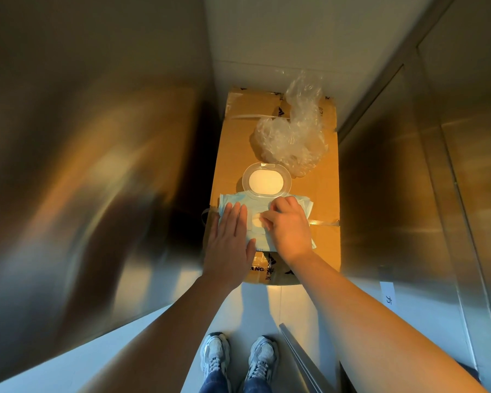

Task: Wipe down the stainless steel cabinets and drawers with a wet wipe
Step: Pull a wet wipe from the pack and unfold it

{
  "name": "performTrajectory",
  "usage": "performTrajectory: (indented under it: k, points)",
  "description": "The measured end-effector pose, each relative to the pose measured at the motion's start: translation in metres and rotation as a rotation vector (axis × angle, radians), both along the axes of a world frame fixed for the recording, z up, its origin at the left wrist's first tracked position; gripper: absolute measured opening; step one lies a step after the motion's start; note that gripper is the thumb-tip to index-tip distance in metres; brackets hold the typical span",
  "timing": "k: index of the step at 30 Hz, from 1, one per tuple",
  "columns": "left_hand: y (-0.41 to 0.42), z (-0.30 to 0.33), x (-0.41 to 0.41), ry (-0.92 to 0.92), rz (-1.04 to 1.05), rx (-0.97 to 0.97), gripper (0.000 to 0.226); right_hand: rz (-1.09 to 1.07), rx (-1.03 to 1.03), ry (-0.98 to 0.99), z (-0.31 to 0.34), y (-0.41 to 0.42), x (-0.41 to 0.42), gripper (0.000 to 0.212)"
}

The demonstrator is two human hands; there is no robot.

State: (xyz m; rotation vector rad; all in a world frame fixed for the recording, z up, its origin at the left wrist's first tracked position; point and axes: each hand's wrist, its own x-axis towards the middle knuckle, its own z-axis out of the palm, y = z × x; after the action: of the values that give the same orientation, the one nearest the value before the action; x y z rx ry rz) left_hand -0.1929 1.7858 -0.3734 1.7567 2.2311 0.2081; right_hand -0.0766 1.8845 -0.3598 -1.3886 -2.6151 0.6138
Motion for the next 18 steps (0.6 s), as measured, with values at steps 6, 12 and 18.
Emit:
performTrajectory:
  k: [6,12,18]
  points:
    - [-0.001,0.005,0.001,-0.049,0.021,0.018,0.066,-0.105,-0.029,0.201,0.008,-0.005,0.000,0.015]
    - [-0.001,0.023,0.004,-0.091,0.040,0.074,0.066,-0.268,-0.237,0.457,0.028,-0.007,0.004,0.013]
    - [0.004,0.054,0.008,-0.128,0.052,0.122,0.063,-0.397,-0.401,0.642,0.063,-0.007,0.011,0.013]
